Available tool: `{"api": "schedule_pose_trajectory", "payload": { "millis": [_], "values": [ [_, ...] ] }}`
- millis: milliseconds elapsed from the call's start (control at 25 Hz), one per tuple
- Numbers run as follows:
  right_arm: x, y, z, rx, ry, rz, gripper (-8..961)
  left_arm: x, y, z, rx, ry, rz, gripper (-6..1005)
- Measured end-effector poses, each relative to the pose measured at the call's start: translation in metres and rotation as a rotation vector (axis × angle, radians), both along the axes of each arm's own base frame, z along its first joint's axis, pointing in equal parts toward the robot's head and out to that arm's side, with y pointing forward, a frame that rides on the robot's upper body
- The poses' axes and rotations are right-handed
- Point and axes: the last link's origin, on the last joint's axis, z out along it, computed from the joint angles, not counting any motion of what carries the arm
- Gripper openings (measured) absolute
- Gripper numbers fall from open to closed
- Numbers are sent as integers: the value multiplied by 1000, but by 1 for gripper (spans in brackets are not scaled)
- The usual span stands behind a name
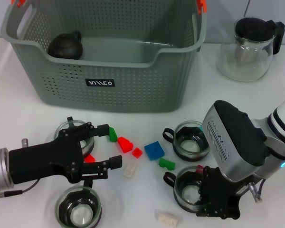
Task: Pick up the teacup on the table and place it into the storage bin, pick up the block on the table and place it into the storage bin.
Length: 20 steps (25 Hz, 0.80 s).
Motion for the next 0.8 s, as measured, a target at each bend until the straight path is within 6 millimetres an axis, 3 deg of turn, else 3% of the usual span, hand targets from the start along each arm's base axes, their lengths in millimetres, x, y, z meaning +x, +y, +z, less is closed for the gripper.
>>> {"api": "schedule_pose_trajectory", "payload": {
  "millis": [200, 440, 800],
  "values": [
    [0, -1, 1, 4, 6, -2, 64, 0, 0, 1, 2, 0, 0, 905],
    [-7, -1, 13, 7, 20, -24, 63, -1, 0, 2, 3, 2, 2, 904],
    [-26, 3, 60, 9, 121, -108, 64, -6, -4, 2, 7, 11, 9, 903]
  ]
}}
